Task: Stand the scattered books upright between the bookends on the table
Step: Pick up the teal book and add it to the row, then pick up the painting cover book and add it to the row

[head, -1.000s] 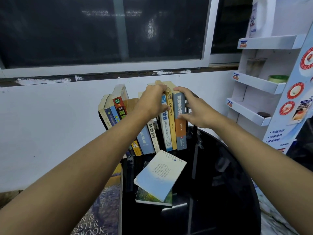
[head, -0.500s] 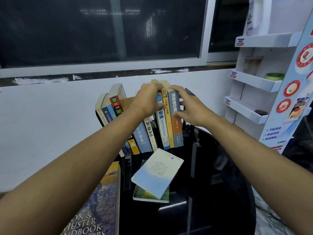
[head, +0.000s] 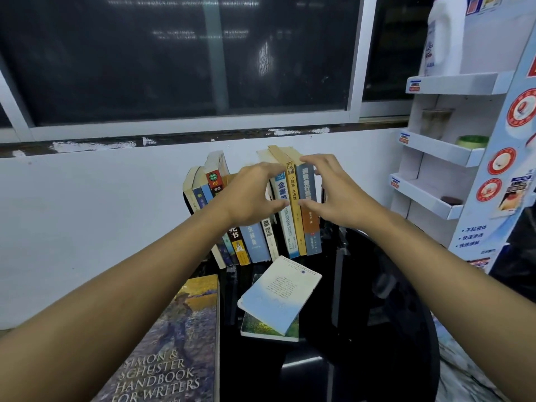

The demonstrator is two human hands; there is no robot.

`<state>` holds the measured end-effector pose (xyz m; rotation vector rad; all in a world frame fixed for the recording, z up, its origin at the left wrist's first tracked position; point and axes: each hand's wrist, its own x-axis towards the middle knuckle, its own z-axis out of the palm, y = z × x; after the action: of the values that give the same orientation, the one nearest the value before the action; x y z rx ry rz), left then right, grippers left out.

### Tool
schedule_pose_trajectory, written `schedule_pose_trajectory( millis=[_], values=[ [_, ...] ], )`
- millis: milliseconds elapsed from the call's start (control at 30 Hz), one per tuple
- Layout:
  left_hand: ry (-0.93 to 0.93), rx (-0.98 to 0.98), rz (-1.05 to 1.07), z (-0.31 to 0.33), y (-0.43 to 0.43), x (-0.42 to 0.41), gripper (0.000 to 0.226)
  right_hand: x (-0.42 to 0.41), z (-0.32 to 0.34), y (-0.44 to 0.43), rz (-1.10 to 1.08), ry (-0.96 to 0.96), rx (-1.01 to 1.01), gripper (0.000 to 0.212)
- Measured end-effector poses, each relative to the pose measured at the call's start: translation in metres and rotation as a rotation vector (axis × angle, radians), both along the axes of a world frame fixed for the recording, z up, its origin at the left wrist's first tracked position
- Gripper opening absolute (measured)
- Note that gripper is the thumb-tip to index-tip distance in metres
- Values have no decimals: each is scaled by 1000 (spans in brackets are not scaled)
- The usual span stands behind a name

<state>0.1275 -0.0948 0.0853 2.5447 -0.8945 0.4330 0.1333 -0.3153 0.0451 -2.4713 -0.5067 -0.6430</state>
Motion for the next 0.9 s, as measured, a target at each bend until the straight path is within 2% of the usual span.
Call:
schedule_pose_trajectory(
  millis=[133,367,533,900],
  values=[
    [12,-8,8,-8,25,-19,67,-27,4,17,53,-21,-50,68],
    [132,39,104,-48,87,-44,72,-57,-12,55,145,113,-226,61],
    [205,7,129,-77,135,-64,63,-64,-36,83,198,231,-264,58],
    [316,59,315,-125,213,-85,75,-70,-81,129,250,477,-339,66]
  ],
)
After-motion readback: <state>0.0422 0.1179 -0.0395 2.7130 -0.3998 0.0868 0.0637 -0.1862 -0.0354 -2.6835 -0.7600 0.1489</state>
